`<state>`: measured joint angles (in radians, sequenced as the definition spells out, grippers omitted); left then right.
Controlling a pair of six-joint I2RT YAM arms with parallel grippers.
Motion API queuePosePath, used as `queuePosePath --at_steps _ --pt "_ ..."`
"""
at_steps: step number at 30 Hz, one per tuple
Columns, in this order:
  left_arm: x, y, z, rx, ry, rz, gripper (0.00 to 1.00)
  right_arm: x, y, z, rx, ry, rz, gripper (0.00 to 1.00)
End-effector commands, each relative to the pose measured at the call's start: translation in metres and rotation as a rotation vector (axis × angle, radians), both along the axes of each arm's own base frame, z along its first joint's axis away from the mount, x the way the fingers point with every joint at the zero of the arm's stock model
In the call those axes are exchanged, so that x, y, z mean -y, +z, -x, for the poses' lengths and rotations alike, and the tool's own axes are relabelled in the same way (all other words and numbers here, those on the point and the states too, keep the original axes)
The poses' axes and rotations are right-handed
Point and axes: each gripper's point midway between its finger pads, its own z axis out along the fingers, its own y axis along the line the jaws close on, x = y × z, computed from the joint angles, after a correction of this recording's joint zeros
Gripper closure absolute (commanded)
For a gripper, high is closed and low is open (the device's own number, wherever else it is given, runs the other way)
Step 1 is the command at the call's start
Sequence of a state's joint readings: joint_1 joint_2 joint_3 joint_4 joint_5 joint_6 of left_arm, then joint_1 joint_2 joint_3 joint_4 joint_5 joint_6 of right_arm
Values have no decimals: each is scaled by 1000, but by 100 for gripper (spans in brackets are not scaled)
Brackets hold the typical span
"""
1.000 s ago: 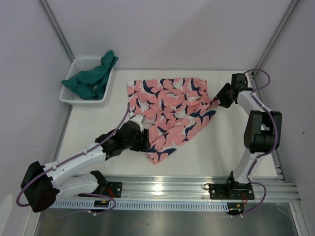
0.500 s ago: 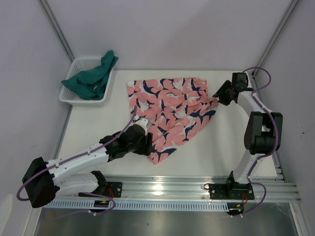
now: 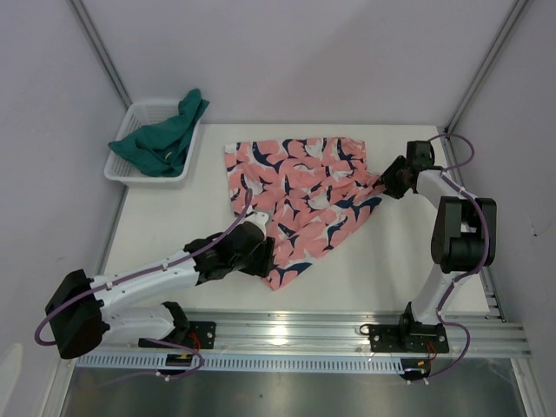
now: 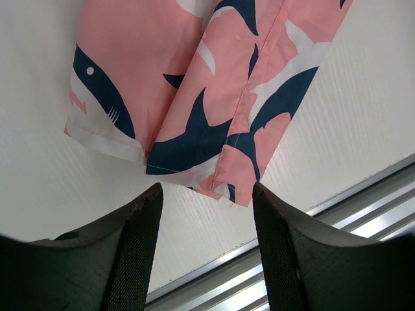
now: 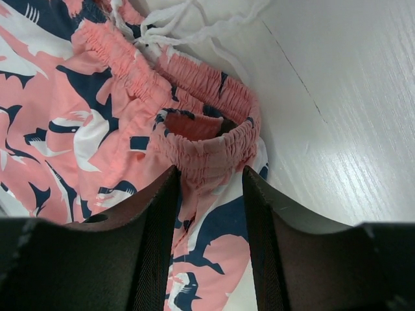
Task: Fold and stack the shorts
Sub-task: Flatten the shorts out
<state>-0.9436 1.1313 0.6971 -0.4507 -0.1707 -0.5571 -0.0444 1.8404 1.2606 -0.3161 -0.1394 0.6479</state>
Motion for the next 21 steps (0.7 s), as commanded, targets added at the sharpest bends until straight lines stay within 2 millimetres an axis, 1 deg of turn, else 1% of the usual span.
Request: queuePosePath --at_steps 1,7,9,10,11,12,15,20,21 --pt "11 16 -8 42 1 26 39 2 15 -11 72 -15 -7 54" --pt "17 14 -5 40 -28 18 40 0 4 -15 71 -18 -20 57" --pt "19 14 -4 40 -40 17 40 0 4 -19 79 -15 -26 62" --pt "21 15 -3 43 -51 19 40 0 5 -21 85 -16 -26 62" --pt "22 15 -1 42 -63 20 40 -1 2 -23 83 -14 -29 65" --pt "23 14 0 45 -75 17 40 -2 2 -24 85 -11 -32 69" --pt "29 16 4 53 -113 27 40 -2 0 -28 83 -7 -37 73" --pt "36 12 12 49 -173 38 38 -3 -4 -32 83 -6 -38 70" --pt "39 13 12 52 -183 42 38 -3 -8 -31 74 -4 -36 70"
